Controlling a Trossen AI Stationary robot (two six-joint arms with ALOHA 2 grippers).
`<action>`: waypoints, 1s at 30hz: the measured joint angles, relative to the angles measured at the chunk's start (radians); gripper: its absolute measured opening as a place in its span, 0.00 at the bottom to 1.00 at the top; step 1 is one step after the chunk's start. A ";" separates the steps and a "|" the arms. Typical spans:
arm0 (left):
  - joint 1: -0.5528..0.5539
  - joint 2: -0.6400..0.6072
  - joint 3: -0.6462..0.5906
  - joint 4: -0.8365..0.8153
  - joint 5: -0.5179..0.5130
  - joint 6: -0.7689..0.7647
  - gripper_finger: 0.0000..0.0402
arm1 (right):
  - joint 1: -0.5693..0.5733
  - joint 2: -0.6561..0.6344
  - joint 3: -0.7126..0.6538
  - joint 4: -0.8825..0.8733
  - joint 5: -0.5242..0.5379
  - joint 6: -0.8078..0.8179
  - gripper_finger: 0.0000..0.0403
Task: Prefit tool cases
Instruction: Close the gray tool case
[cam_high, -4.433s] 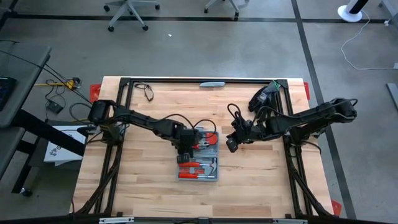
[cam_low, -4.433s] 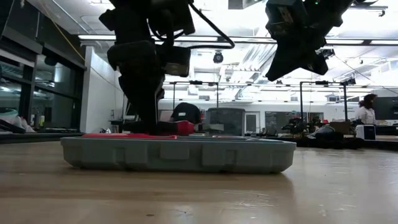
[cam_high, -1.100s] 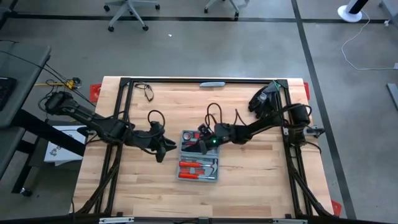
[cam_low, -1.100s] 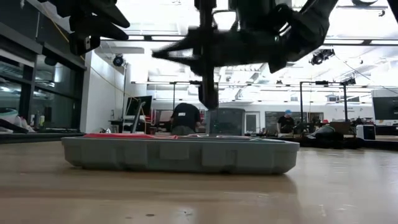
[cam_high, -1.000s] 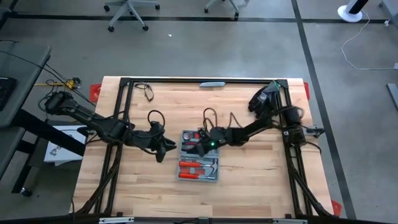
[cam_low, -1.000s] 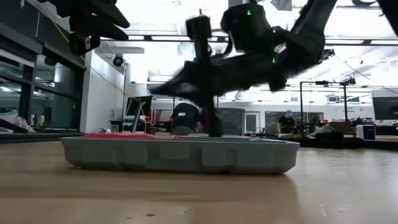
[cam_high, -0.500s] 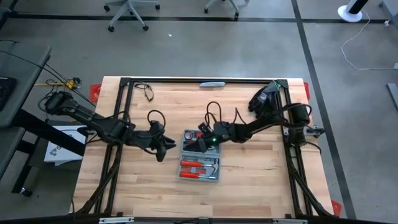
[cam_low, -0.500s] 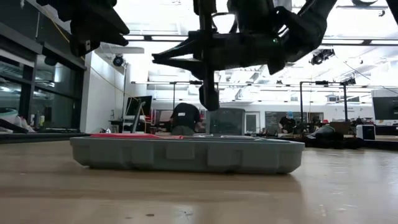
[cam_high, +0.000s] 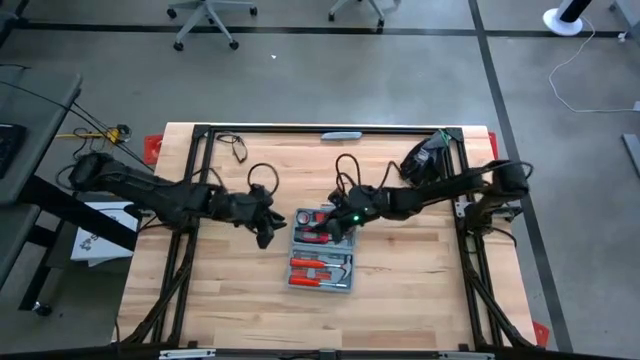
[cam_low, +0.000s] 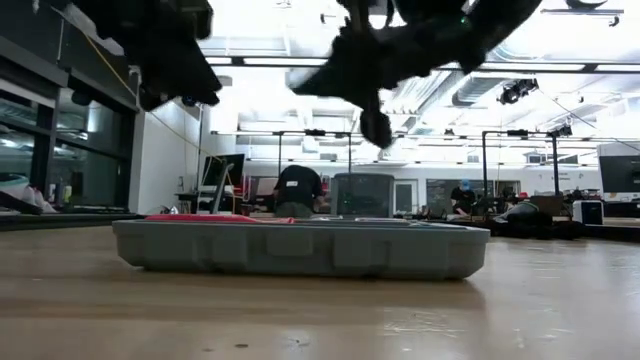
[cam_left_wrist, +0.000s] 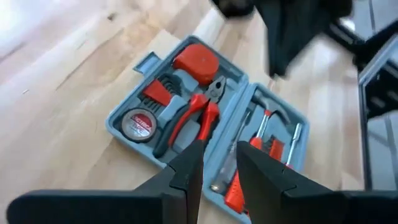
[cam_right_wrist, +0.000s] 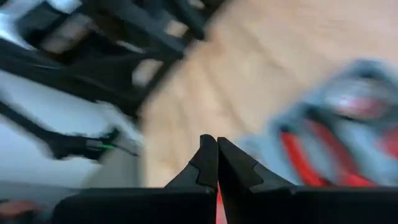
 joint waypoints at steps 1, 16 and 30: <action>0.027 0.015 0.000 0.003 0.039 0.030 0.22 | -0.003 -0.024 -0.001 -0.070 0.018 -0.016 0.00; 0.434 0.363 0.090 0.164 0.634 0.432 0.22 | 0.036 -0.150 -0.004 -0.625 0.240 -0.022 0.00; 0.589 0.779 0.487 -0.066 0.813 0.799 0.22 | 0.232 -0.148 -0.275 -0.350 0.350 0.458 0.00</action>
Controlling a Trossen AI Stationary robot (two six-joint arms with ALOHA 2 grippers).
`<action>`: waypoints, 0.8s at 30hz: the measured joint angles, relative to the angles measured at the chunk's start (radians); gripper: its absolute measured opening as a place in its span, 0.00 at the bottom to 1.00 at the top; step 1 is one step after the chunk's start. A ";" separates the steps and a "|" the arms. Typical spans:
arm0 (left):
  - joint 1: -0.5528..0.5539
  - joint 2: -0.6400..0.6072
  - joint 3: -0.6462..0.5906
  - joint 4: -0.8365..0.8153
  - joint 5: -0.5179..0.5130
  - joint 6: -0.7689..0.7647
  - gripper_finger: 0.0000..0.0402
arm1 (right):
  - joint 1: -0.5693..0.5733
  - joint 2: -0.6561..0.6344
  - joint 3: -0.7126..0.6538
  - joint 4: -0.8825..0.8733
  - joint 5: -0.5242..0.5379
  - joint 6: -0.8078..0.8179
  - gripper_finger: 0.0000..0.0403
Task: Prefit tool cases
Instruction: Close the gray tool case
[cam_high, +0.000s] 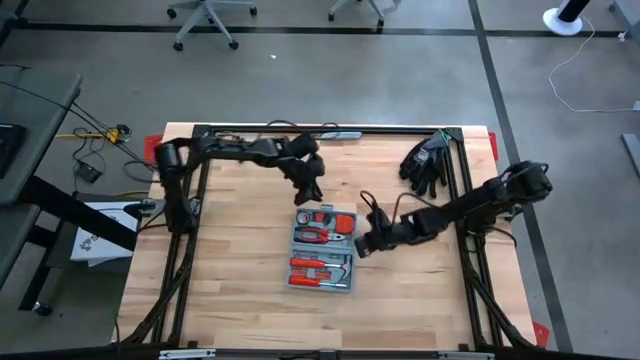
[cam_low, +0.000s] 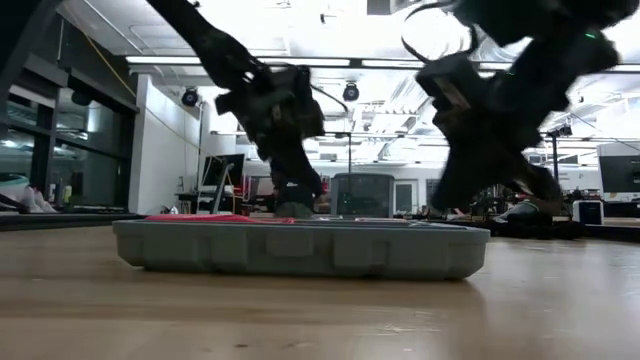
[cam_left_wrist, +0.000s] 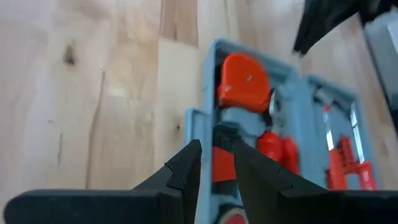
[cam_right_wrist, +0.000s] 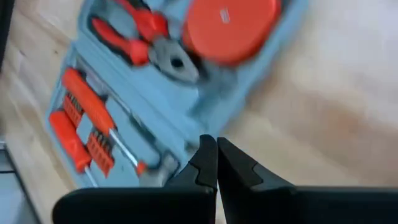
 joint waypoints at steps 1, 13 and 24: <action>0.002 0.030 0.024 -0.020 0.000 0.019 0.22 | 0.017 0.000 -0.019 0.019 0.000 0.039 0.00; 0.006 0.172 0.155 -0.186 0.022 0.170 0.22 | 0.187 0.001 -0.097 0.021 0.094 0.342 0.00; -0.002 0.205 0.156 -0.174 0.116 0.123 0.22 | 0.203 0.001 -0.097 -0.011 0.097 0.353 0.00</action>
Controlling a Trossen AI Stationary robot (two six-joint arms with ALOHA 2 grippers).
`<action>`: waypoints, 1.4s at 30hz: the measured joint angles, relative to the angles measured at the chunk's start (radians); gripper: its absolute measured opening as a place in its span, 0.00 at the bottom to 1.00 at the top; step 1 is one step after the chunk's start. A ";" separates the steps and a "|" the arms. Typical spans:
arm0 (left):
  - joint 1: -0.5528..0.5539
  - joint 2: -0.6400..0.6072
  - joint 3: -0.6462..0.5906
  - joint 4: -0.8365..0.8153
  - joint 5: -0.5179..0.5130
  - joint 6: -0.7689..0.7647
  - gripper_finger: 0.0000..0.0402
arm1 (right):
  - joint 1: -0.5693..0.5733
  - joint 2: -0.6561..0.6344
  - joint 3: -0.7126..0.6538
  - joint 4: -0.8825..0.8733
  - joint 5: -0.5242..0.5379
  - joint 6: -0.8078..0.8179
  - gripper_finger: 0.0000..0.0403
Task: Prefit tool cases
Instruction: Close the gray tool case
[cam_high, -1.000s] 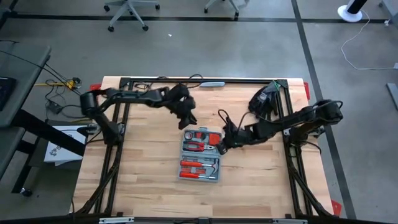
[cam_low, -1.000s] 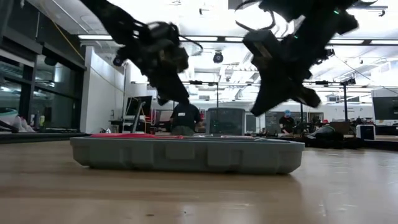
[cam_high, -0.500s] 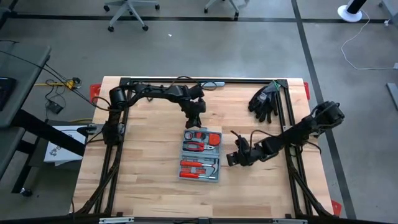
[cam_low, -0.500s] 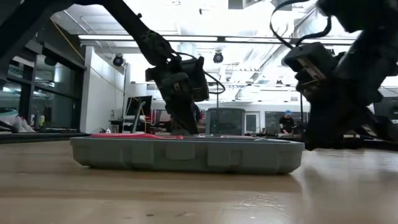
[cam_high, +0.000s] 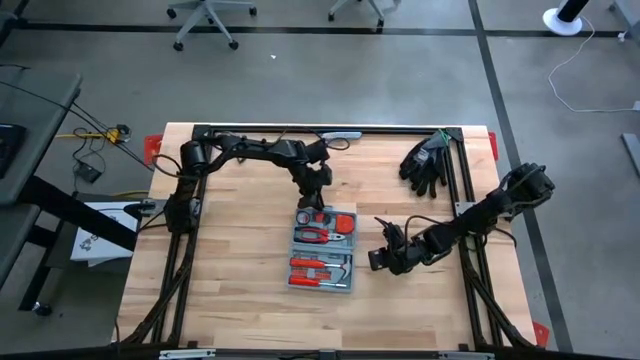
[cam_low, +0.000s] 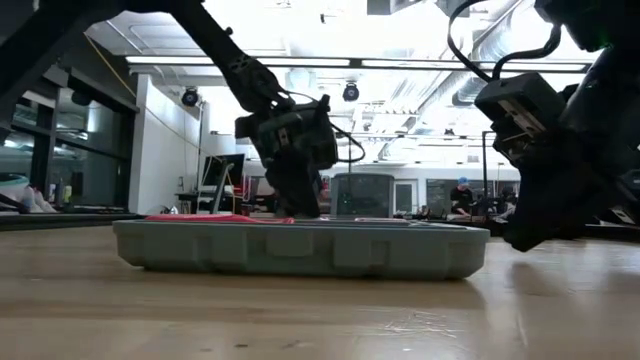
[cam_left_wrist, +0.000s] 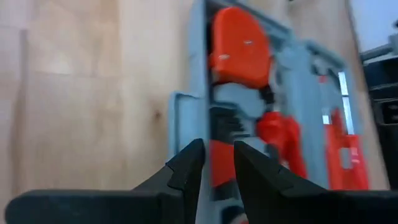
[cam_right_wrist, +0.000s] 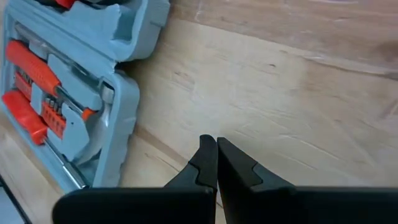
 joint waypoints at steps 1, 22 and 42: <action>0.000 0.000 0.000 0.000 -0.030 -0.003 0.22 | 0.000 0.000 0.000 -0.001 0.000 0.000 0.00; 0.037 0.043 0.023 0.031 0.017 -0.077 0.22 | 0.000 0.000 0.001 -0.007 -0.001 0.000 0.00; 0.033 0.065 0.022 -0.061 0.186 -0.082 0.22 | 0.000 0.000 0.001 -0.040 -0.010 -0.001 0.00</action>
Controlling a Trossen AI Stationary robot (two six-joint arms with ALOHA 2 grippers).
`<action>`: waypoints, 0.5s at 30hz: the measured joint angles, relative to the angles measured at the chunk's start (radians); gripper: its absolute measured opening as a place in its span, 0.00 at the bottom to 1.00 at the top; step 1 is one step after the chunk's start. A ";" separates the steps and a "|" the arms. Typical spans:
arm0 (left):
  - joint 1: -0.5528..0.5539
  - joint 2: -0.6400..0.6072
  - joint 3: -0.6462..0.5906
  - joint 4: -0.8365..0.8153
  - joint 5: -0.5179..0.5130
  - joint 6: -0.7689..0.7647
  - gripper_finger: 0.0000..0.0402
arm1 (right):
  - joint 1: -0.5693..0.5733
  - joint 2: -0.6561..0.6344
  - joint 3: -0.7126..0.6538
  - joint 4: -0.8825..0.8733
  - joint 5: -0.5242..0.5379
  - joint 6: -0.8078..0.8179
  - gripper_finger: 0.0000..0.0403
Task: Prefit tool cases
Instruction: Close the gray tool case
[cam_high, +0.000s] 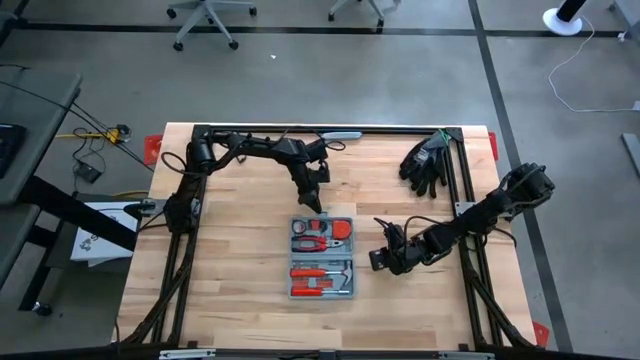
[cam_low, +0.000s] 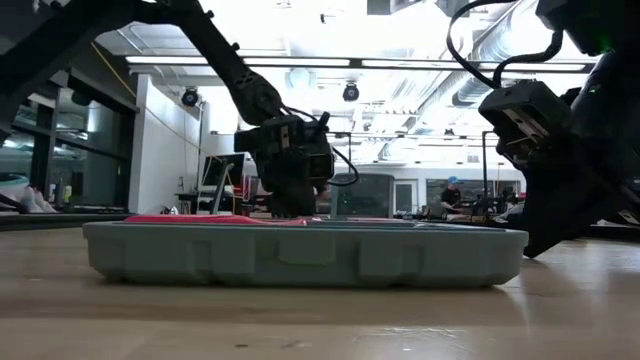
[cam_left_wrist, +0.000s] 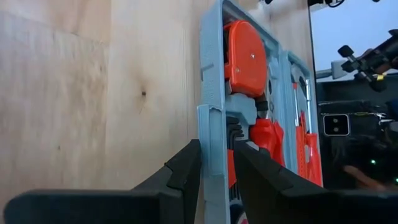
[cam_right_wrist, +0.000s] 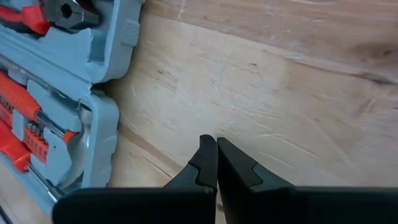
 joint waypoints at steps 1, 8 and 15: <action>-0.001 0.000 0.000 0.000 -0.002 -0.001 0.22 | 0.000 0.000 0.000 0.000 0.001 -0.003 0.00; -0.019 -0.001 0.000 -0.001 -0.080 0.007 0.22 | 0.000 0.000 0.000 0.000 0.001 -0.007 0.00; -0.013 -0.003 0.000 -0.003 0.002 -0.016 0.22 | 0.000 0.000 0.000 -0.001 0.002 -0.015 0.00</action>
